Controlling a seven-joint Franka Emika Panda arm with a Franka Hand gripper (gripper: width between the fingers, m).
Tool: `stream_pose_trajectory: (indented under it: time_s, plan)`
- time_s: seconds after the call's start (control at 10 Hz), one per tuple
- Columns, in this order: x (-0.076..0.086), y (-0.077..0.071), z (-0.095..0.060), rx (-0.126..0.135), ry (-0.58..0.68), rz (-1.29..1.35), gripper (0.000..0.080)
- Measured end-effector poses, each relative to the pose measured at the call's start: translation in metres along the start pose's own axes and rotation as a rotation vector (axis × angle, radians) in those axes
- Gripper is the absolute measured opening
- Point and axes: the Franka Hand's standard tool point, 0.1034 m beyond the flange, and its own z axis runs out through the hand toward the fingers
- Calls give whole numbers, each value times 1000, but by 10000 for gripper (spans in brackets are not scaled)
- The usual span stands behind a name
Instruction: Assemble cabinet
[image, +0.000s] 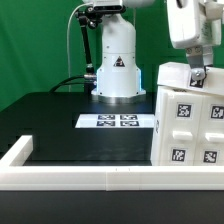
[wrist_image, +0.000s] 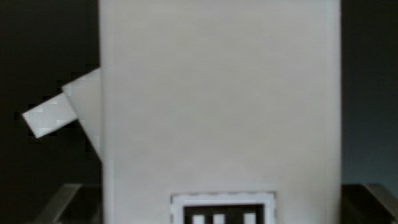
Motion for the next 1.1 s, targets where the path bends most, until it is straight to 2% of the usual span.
stream_pose_trajectory:
  time_s: [0.4,0.5,0.6,0.7,1.1]
  plan:
    - [-2,-1,0,-10,-31,21,565]
    - [-2,0,0,-10,-31,14,716]
    - [-1,-1,0,-10,-33,-8,773]
    - [-2,-1,-1,-9,-38,-31,773]
    - [-13,-9,-27,24,-70,-107,796]
